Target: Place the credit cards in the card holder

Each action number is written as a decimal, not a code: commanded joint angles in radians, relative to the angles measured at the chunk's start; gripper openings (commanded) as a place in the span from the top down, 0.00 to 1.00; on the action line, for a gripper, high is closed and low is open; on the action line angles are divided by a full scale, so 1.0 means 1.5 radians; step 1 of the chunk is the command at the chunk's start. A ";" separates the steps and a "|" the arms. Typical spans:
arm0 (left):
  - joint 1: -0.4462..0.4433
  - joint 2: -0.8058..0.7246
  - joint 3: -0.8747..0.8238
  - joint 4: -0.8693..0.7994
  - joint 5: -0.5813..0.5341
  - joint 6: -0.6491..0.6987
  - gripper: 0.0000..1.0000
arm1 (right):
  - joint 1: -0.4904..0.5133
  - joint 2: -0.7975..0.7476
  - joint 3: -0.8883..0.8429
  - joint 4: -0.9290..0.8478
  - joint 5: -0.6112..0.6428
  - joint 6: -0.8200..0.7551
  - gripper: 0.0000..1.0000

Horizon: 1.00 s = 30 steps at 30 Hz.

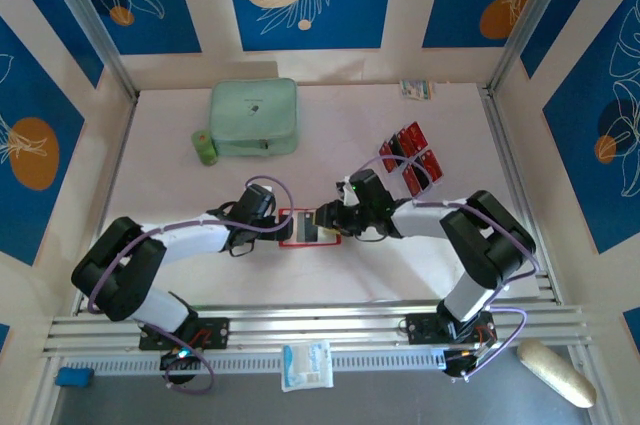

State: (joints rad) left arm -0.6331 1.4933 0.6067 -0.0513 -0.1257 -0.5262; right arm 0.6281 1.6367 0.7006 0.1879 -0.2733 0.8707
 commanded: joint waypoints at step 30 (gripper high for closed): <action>0.006 0.013 -0.027 -0.002 0.049 -0.044 0.01 | 0.063 0.161 0.196 -0.184 0.021 -0.096 0.99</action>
State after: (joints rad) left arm -0.6331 1.4693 0.6003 -0.0387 -0.1219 -0.5610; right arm 0.7116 1.8565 0.9821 -0.0605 -0.2237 0.7132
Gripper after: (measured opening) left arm 0.992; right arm 0.061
